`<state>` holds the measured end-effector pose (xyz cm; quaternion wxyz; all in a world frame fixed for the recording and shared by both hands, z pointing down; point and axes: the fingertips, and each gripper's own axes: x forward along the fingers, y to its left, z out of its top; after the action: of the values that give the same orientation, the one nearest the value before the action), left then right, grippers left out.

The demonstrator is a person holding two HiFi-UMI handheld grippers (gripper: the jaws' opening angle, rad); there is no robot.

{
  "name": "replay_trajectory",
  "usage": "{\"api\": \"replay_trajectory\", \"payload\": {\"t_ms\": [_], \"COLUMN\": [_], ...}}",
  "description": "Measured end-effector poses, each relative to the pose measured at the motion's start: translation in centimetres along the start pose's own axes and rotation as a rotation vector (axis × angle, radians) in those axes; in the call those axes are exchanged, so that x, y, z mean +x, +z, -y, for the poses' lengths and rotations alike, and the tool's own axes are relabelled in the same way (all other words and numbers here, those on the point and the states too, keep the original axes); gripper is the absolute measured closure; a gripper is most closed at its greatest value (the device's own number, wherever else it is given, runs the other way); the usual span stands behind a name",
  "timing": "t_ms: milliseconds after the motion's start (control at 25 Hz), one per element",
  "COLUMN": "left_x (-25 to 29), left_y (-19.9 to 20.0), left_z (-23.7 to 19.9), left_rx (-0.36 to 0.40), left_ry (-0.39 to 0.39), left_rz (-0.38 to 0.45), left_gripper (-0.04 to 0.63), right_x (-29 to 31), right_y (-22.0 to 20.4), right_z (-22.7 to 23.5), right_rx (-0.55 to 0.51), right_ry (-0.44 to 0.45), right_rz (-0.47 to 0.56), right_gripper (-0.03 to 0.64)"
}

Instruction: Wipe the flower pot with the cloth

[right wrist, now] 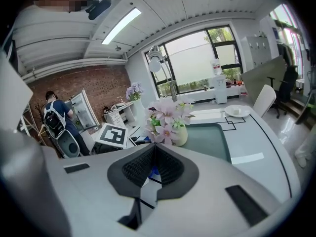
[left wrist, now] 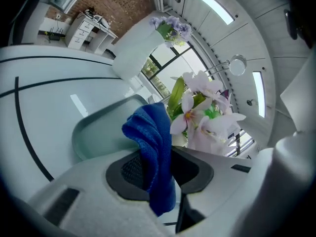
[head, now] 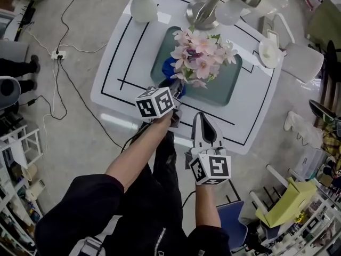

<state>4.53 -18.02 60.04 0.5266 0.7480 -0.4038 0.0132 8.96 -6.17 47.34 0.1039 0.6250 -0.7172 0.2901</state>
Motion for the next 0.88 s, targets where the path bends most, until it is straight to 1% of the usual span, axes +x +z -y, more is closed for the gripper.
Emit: {"api": "replay_trajectory", "payload": {"t_ms": [160, 440, 560, 640, 720, 760, 800, 880], "left_x": [0.9, 2.1, 2.2, 1.9, 1.2, 0.7, 0.2, -0.7], "left_y": [-1.5, -3.8, -5.1, -6.3, -7.7, -8.5, -9.2, -10.0], "left_z": [1.3, 3.5, 5.1, 6.7, 8.8, 9.8, 10.8, 12.1], "left_rx": [0.007, 0.014, 0.016, 0.032, 0.068, 0.102, 0.151, 0.281], "left_ry": [-0.02, -0.055, -0.089, -0.125, -0.179, -0.21, -0.237, -0.262], "left_rz": [-0.044, -0.091, -0.117, -0.143, -0.177, -0.195, -0.212, -0.23], "left_gripper": [0.471, 0.471, 0.471, 0.471, 0.471, 0.471, 0.471, 0.471], "right_x": [-1.0, -2.2, -2.9, -3.3, -4.1, -4.6, -5.2, -6.4], "right_y": [-0.5, -0.7, -0.5, -0.3, 0.3, 0.8, 1.3, 2.4], "right_z": [1.2, 2.7, 3.4, 3.6, 3.9, 4.1, 4.3, 5.0], "right_rx": [0.019, 0.035, 0.04, 0.044, 0.045, 0.043, 0.036, 0.016], "right_ry": [-0.013, -0.023, -0.031, -0.039, -0.054, -0.064, -0.076, -0.106], "right_rz": [0.001, 0.008, 0.016, 0.029, 0.053, 0.069, 0.085, 0.113], "right_gripper": [0.607, 0.606, 0.607, 0.607, 0.607, 0.606, 0.607, 0.607]}}
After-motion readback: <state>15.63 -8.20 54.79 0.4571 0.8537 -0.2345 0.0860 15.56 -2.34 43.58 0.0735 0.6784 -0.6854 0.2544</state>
